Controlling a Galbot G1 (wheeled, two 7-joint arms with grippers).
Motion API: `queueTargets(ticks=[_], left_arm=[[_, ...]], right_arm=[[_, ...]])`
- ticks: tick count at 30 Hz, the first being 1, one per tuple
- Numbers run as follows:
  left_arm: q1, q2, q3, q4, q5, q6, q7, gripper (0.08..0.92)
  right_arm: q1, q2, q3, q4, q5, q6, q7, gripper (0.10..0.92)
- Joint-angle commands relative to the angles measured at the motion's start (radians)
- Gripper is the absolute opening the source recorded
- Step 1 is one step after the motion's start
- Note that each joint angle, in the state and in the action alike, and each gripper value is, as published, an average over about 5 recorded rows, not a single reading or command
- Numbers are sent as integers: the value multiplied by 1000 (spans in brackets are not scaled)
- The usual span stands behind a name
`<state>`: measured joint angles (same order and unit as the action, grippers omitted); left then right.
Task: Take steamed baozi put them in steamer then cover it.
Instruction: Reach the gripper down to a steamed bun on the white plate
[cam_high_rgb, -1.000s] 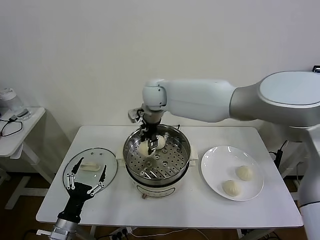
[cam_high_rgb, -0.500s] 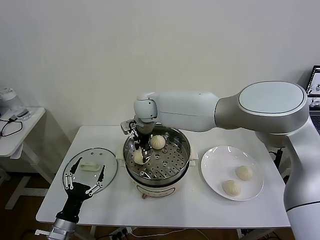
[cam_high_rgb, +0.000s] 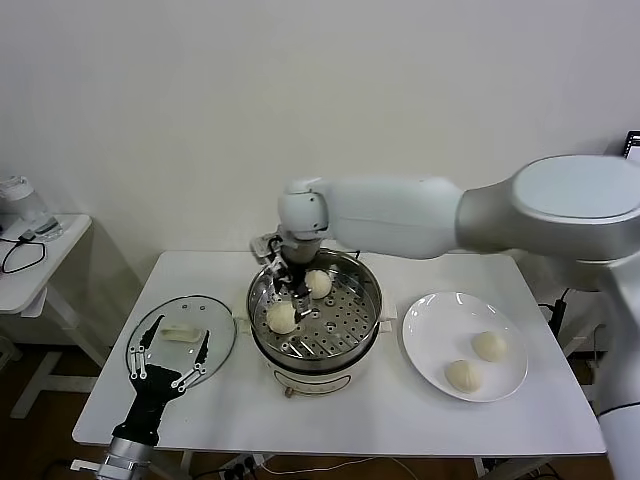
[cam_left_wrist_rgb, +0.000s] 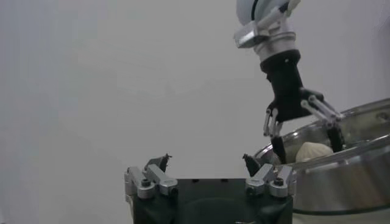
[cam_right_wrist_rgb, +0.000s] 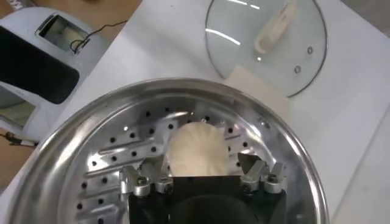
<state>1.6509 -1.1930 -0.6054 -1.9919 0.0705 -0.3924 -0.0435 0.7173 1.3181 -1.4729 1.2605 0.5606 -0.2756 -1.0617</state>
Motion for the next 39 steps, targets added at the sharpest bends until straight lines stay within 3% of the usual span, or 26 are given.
queueTargets(ticks=[1,7,13,21,39], left_arm=[[2,1,4,-3,8,4,1,823],[2,2,6,-2,12,5,1,823],[0,0,9,-2,14,8,1,823],[-1,-4,6,4,20,7,1,823],[2,-5,-6,11,21,5,0,823]], right_arm=[[118,-423,63,145,-152,84,-166,823],[79,-652,63,113,-258,159,-272,823],[-99,-765,78,97,-335,192,-249,823],[-363,-759,190,72,-379,205,-221,823],[-560,-676,307,-17,-445,203,-135,823]])
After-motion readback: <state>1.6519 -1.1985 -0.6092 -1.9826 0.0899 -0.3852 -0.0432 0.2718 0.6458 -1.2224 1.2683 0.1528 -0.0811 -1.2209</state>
